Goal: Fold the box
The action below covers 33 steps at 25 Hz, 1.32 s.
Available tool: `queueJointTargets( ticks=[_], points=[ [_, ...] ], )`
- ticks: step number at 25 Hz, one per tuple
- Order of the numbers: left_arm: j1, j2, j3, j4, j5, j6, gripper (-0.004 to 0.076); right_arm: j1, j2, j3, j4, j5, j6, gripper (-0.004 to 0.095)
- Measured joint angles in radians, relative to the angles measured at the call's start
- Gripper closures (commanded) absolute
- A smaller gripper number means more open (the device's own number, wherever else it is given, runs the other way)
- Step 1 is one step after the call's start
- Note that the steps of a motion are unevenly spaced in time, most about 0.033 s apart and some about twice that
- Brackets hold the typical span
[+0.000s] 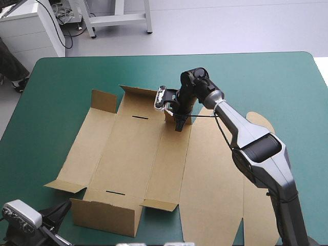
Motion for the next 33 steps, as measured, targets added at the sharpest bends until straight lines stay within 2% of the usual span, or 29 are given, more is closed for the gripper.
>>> queueJointTargets(
  ticks=[1,4,6,15,22,25,26,27,28,31,33],
  points=[
    [0.000,0.000,0.000,0.000,-0.007,0.000,0.0731,0.000,0.000,0.000,-0.001,-0.001,-0.004,0.0742],
    [0.000,0.000,0.000,0.000,-0.015,0.003,0.0731,0.000,0.001,0.000,0.004,-0.003,-0.004,0.0475],
    [0.000,0.000,0.000,0.000,-0.016,0.003,0.0731,0.000,0.001,-0.001,0.005,-0.003,-0.004,0.0395],
    [0.000,0.000,0.000,0.000,-0.016,0.003,0.0731,0.000,-0.026,-0.069,-0.026,-0.002,0.134,0.0379],
    [0.000,0.000,0.000,0.000,-0.016,0.004,0.0731,-0.003,-0.189,-0.088,-0.121,0.003,0.273,0.0379],
    [0.000,0.000,0.000,0.000,-0.016,0.004,0.0731,-0.013,-0.347,-0.088,-0.147,0.007,0.412,0.0449],
    [0.000,0.000,0.000,0.000,-0.016,0.004,0.0731,-0.013,-0.376,-0.088,-0.147,0.007,0.440,0.0553],
    [0.000,0.000,0.000,0.000,-0.016,0.004,0.0731,-0.013,-0.451,-0.088,-0.156,0.007,0.519,0.0607],
    [0.000,0.000,0.000,0.000,-0.016,0.004,0.0731,-0.013,-0.490,-0.088,-0.156,0.007,0.558,0.0750],
    [0.000,0.000,0.000,0.004,-0.016,0.004,0.0731,-0.013,-0.646,-0.057,-0.159,0.007,0.648,0.0929],
    [0.000,0.000,0.000,0.007,-0.016,0.004,0.0731,-0.013,-0.785,0.028,-0.160,0.007,0.682,0.0920]
  ],
)
